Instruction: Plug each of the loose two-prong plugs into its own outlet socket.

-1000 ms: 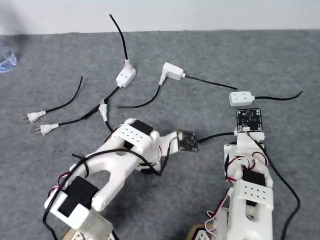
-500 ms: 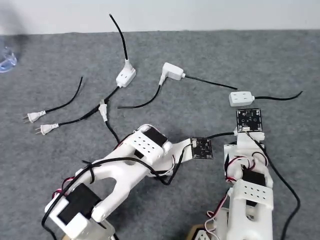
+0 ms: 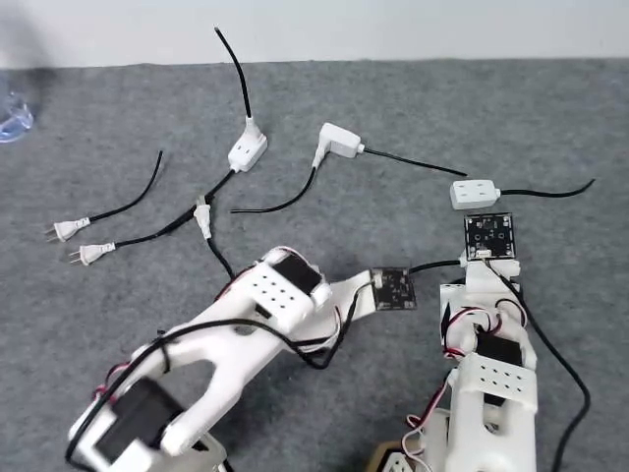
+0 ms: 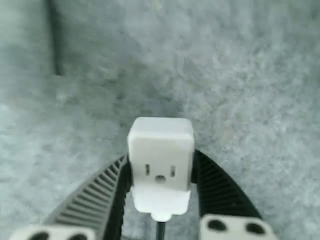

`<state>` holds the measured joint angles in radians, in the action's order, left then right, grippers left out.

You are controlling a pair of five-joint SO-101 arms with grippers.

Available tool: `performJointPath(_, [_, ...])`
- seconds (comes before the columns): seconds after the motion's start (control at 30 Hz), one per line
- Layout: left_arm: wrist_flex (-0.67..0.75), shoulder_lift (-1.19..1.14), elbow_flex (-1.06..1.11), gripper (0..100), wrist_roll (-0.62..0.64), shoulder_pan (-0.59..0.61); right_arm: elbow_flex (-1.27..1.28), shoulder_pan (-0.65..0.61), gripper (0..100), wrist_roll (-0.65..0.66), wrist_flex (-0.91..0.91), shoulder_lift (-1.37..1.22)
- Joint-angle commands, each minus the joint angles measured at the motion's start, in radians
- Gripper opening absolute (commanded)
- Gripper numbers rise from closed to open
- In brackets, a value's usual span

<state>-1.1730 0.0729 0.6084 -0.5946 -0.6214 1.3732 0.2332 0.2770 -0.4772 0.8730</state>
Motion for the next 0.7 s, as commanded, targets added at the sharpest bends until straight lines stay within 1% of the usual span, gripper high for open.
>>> performJointPath(0.0, [-0.012,0.17,0.021,24,0.021,-0.003,-0.037,-0.015,22.6,0.012,-0.002,0.005])
performJointPath(0.13, [-0.011,0.247,0.09,24,0.018,-0.003,-0.037,-0.016,22.6,0.012,-0.004,0.005])
performJointPath(0.27, [0.011,0.255,0.145,24,-0.049,-0.003,-0.028,-0.033,22.6,0.014,-0.001,0.005])
performJointPath(0.33, [0.06,0.255,0.177,24,-0.049,-0.003,-0.023,-0.033,22.6,0.014,0.002,0.012])
performJointPath(0.53, [0.279,0.253,0.274,24,-0.032,-0.009,-0.023,-0.028,22.6,0.014,0.002,0.013])
performJointPath(0.67, [0.331,0.253,0.312,24,-0.031,-0.011,-0.023,-0.028,22.6,0.014,0.002,0.013])
